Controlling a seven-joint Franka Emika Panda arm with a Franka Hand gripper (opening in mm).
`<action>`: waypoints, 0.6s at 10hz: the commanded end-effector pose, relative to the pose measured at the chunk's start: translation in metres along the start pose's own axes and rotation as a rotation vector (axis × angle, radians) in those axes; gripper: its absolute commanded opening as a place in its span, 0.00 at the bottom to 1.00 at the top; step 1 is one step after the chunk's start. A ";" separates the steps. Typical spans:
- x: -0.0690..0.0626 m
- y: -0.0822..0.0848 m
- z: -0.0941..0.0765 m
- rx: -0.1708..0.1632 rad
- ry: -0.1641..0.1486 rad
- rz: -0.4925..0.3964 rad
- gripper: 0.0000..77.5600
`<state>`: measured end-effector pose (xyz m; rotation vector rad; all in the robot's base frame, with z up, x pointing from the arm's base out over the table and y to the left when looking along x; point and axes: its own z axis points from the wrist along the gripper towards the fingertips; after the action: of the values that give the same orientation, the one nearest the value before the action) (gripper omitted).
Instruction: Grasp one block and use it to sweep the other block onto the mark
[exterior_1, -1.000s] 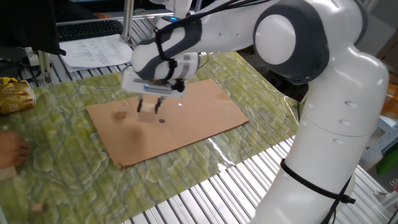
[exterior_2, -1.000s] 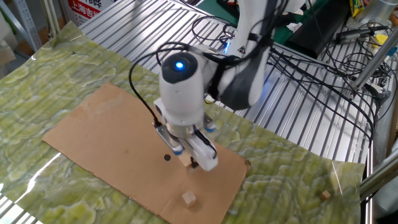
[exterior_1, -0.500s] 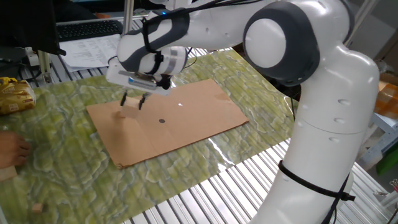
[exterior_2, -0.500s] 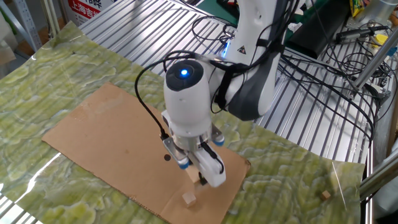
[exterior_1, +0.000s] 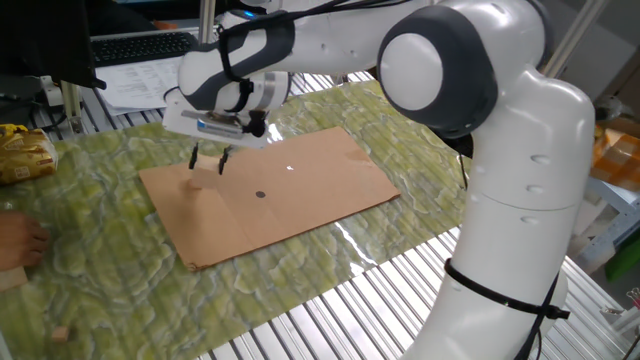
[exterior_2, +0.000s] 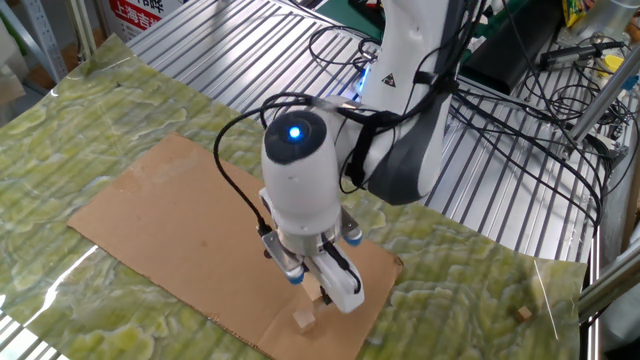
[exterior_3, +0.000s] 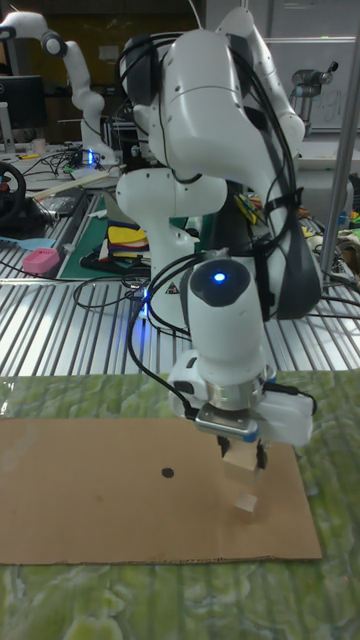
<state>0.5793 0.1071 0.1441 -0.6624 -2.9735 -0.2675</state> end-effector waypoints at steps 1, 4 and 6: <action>-0.001 0.001 -0.001 0.029 0.033 -0.072 0.02; -0.001 0.001 -0.001 -0.005 -0.011 -0.002 0.02; 0.002 0.019 0.003 -0.035 -0.030 0.040 0.02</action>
<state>0.5807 0.1106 0.1435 -0.6530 -2.9748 -0.2652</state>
